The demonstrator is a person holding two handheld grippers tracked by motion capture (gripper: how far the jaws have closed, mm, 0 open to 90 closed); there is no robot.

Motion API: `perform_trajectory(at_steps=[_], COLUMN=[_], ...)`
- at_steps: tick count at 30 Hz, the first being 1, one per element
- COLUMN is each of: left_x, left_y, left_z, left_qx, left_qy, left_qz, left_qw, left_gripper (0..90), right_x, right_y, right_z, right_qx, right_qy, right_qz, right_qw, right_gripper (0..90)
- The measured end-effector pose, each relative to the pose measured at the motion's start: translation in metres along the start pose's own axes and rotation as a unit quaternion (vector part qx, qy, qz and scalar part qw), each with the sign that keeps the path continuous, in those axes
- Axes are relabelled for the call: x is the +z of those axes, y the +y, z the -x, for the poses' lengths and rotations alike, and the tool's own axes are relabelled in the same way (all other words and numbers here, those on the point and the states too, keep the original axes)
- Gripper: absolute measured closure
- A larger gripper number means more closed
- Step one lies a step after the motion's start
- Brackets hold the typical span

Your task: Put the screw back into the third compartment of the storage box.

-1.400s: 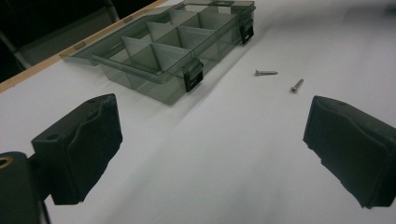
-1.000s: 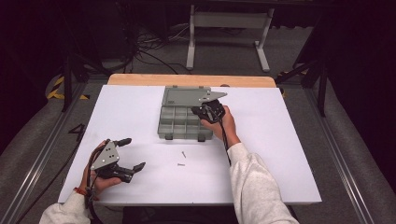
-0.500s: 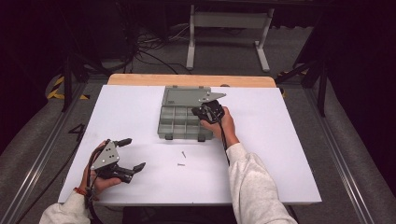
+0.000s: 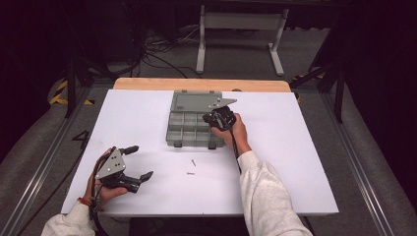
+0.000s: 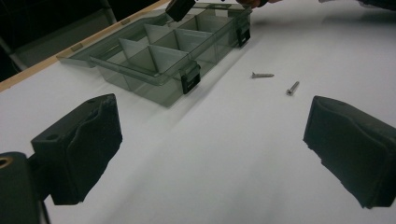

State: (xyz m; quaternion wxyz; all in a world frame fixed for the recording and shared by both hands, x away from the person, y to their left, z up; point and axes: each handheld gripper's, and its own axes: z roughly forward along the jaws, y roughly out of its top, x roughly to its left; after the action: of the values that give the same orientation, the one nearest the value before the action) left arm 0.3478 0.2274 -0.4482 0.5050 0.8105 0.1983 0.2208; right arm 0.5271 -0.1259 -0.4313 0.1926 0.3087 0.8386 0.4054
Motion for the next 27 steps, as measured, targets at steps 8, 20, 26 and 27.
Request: perform_trajectory(at_steps=[8,20,26,27], left_x=[-0.0001,0.0003,0.0006,0.0006], left_y=[-0.0001,-0.0001,-0.0006,-0.0007], left_z=[0.0002,0.0007,0.0007,0.0008], left_qx=[0.001,0.003,0.003,0.003], left_qy=[-0.001,0.000,-0.001,-0.001], left_qz=[-0.001,-0.001,-0.003,-0.003], left_qw=[1.0000,1.0000,1.0000,1.0000], left_gripper=[5.0,5.0,5.0,5.0], right_x=[0.0007,0.0019,0.0013,0.0008], right_y=[-0.0003,-0.0008,-0.0010,-0.0011], right_z=[-0.0004,-0.0016,-0.0026,-0.0029], right_qx=[0.001,0.000,0.002,0.000], right_qy=[0.001,0.003,0.005,0.004], right_qz=[-0.002,-0.004,-0.004,-0.004], right_qw=[1.0000,1.0000,1.0000,1.0000], right_gripper=[88.6,88.5,85.8,85.2])
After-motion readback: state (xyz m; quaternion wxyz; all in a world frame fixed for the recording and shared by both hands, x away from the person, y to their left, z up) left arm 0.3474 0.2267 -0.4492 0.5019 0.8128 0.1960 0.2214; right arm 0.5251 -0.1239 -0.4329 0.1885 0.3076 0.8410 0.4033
